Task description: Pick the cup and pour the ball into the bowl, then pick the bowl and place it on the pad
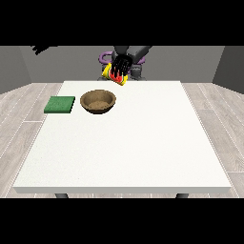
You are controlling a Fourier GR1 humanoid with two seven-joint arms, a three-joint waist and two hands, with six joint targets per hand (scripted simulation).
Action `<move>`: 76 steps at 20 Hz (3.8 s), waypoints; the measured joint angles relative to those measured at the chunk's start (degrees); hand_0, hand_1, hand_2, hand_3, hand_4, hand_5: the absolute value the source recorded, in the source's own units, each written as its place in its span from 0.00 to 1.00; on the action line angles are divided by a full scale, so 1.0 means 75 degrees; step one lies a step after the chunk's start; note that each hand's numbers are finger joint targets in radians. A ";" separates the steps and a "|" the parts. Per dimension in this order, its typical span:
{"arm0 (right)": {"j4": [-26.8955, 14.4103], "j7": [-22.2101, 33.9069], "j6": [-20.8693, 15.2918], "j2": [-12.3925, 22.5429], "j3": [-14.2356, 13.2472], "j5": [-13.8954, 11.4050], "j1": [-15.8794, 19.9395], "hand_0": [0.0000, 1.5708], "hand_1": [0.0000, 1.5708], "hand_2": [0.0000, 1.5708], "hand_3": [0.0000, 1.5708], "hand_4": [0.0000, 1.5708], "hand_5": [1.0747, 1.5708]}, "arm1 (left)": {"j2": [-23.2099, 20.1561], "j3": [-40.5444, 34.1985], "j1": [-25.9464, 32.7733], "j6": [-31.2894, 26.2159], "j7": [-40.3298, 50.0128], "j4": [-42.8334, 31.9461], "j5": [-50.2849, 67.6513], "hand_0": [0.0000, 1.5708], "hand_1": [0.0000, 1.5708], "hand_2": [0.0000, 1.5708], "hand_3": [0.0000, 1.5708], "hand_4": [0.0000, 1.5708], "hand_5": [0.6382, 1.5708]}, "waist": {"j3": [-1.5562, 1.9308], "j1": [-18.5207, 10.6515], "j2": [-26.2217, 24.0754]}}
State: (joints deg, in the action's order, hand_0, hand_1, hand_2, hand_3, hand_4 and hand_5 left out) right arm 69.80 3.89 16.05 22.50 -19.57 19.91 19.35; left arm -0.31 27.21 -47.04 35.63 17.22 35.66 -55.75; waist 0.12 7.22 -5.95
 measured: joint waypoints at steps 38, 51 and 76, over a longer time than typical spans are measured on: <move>-0.0385 -0.0512 0.0212 -0.0021 -0.0275 0.0302 -0.0279 0.00 0.00 0.00 0.19 0.31 1.00 | -0.0331 0.2376 -0.1293 -0.4554 0.0723 0.0068 -0.5052 0.97 0.97 1.00 1.00 0.81 0.92 | -0.0013 -0.0287 0.0245; -0.0160 -0.0250 -0.0511 -0.0224 -0.0259 0.0131 -0.0405 0.00 0.00 0.00 0.22 0.33 1.00 | -0.0686 0.0351 -0.0194 -0.2993 0.0284 0.1344 -0.3602 0.00 0.00 0.84 1.00 0.46 0.96 | -0.0037 -0.1243 0.0124; -0.0622 -0.1786 -0.1940 -0.1514 0.0177 -0.0656 0.0351 0.00 0.00 0.00 0.00 0.32 1.00 | -0.0010 -0.1395 0.4229 -0.2554 -0.4732 0.4931 0.6336 0.00 0.00 0.00 0.00 0.59 0.86 | -0.0030 -0.2198 0.2351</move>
State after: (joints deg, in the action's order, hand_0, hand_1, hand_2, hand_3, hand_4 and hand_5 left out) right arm 65.13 -9.50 1.50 11.14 -18.24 15.00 21.98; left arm -0.38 16.75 -15.33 16.48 -18.27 72.64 -8.22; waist -0.10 -9.27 11.68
